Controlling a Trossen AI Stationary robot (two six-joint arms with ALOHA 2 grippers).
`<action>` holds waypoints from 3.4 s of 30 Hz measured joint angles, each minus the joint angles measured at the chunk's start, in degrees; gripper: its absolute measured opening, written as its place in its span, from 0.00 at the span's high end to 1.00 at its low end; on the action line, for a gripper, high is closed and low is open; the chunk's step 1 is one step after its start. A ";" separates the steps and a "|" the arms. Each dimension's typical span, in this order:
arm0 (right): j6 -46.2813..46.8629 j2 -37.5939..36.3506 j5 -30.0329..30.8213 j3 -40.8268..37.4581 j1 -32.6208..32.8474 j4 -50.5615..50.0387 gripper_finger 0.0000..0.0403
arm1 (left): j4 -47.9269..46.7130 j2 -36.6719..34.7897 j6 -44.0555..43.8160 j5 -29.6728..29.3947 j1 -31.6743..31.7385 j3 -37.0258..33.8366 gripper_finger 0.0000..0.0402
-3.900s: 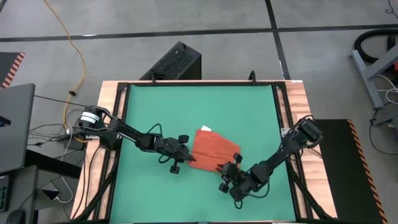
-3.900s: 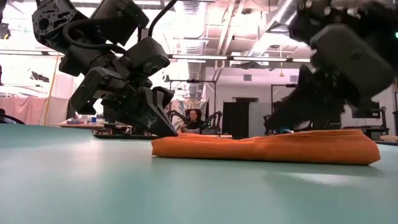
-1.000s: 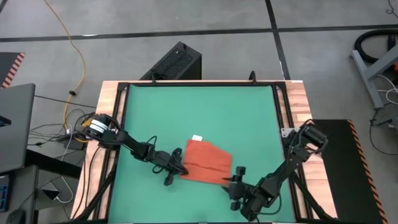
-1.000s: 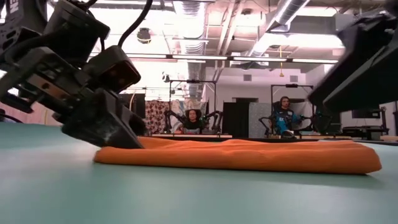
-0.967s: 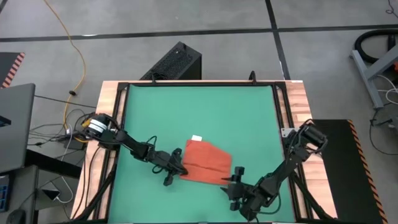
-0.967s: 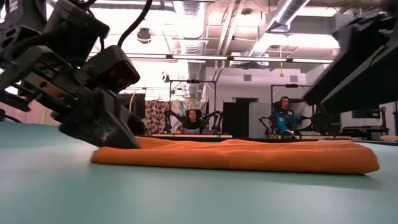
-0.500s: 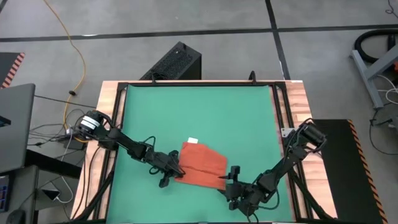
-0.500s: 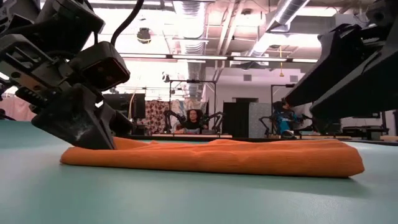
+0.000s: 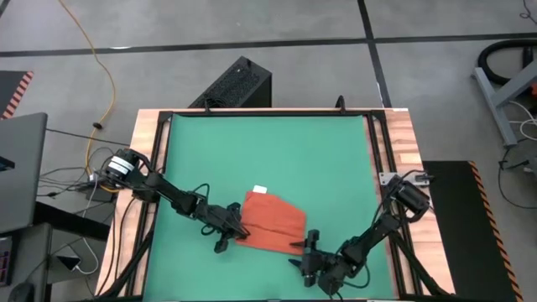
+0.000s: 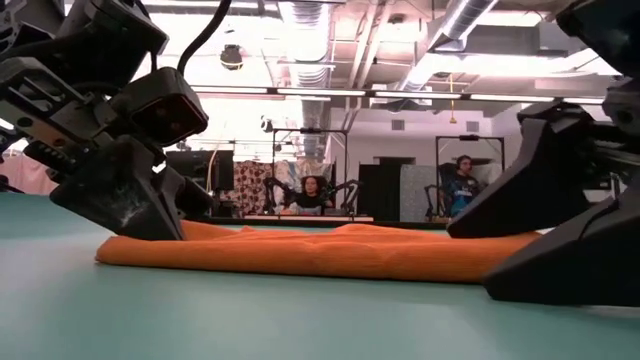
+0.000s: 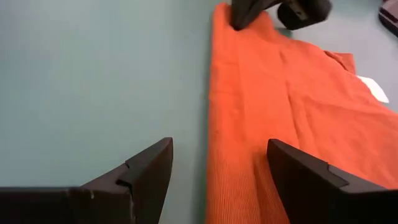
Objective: Roll towel into tight, uniform cylinder
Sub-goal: Roll the orange towel
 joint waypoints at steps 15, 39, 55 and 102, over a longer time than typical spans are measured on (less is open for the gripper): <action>15.88 3.47 -0.36 0.20 -0.87 -9.34 0.41 | 0.13 0.02 0.77 2.39 0.52 0.04 1.00; 19.70 4.19 -1.53 1.88 -1.56 -10.79 0.92 | 3.85 -7.85 16.83 -24.29 -9.74 -0.61 1.00; 35.90 -7.59 -14.56 3.54 -4.57 -25.29 0.95 | 6.77 2.38 7.64 -17.57 -9.62 -0.34 1.00; 48.42 -19.21 -64.90 3.39 -33.63 -34.27 0.95 | 13.81 -8.62 -6.94 3.59 -10.90 -0.30 1.00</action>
